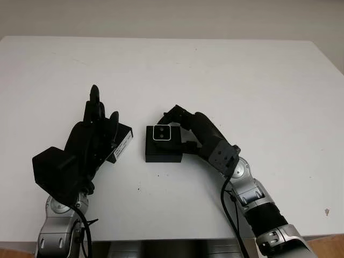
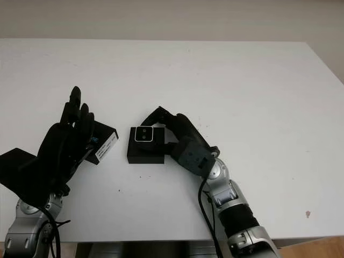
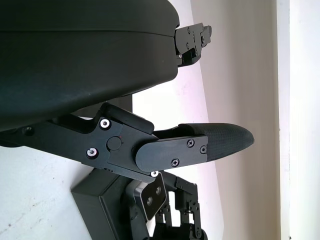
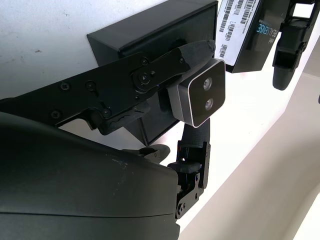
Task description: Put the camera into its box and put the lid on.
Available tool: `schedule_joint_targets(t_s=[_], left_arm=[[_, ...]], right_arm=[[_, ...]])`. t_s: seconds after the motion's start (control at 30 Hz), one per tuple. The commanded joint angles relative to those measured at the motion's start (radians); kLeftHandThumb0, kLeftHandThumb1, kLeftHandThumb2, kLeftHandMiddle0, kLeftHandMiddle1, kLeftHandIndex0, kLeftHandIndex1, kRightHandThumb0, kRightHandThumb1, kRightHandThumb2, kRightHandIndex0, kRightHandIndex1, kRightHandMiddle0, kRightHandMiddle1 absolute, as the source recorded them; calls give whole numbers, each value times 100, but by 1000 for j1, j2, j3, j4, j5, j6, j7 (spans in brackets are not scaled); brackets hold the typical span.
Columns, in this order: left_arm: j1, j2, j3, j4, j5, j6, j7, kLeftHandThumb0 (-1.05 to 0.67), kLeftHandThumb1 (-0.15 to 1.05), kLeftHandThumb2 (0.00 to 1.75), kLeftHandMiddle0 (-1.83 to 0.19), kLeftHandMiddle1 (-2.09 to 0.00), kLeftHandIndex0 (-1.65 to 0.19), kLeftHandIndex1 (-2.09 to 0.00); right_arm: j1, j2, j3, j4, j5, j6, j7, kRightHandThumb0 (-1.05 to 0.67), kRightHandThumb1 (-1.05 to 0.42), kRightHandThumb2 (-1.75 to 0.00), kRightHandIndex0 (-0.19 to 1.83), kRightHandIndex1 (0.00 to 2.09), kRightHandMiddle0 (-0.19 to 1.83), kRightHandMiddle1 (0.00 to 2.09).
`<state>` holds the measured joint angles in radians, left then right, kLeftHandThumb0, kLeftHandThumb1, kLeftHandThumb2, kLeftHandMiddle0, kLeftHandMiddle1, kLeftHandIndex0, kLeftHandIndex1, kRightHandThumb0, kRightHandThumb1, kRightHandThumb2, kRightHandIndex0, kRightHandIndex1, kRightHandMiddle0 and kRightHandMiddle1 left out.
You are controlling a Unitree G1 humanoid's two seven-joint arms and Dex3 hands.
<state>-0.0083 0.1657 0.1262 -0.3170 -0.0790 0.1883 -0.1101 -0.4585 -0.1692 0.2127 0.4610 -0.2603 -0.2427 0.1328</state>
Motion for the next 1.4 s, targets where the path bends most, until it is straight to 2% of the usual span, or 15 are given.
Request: schedule_joint_targets(t_s=[0.0,1.03,1.1,1.23,1.37], left_arm=[[6,6,2,-16,-3,-3,-3,-75,105,55,19,0,19,0],[7,14,9,-22,-5,4,-12,-75,105,54,19,0,19,0],[7,15,12,-21,-9,0,-17,-75,105,54,19,0,19,0],[7,12,14,-22,-10,2,-16,-74,105,54,19,0,19,0],[5,13,13,-22,-13,2,-17,-74,105,54,19,0,19,0]], right_arm=[[4,-9,2,24,-13,-3,-5,-44,-98,-6,39,7,37,154],[4,-26,6,27,-37,-6,-3,-44,-97,-5,37,5,35,151],[5,-30,9,19,-40,5,9,-46,-96,-5,34,4,32,138],[11,-35,15,-1,-55,17,10,-56,-91,-5,27,3,27,95],[16,-42,18,-22,-71,20,4,-56,-90,-5,22,2,25,82]])
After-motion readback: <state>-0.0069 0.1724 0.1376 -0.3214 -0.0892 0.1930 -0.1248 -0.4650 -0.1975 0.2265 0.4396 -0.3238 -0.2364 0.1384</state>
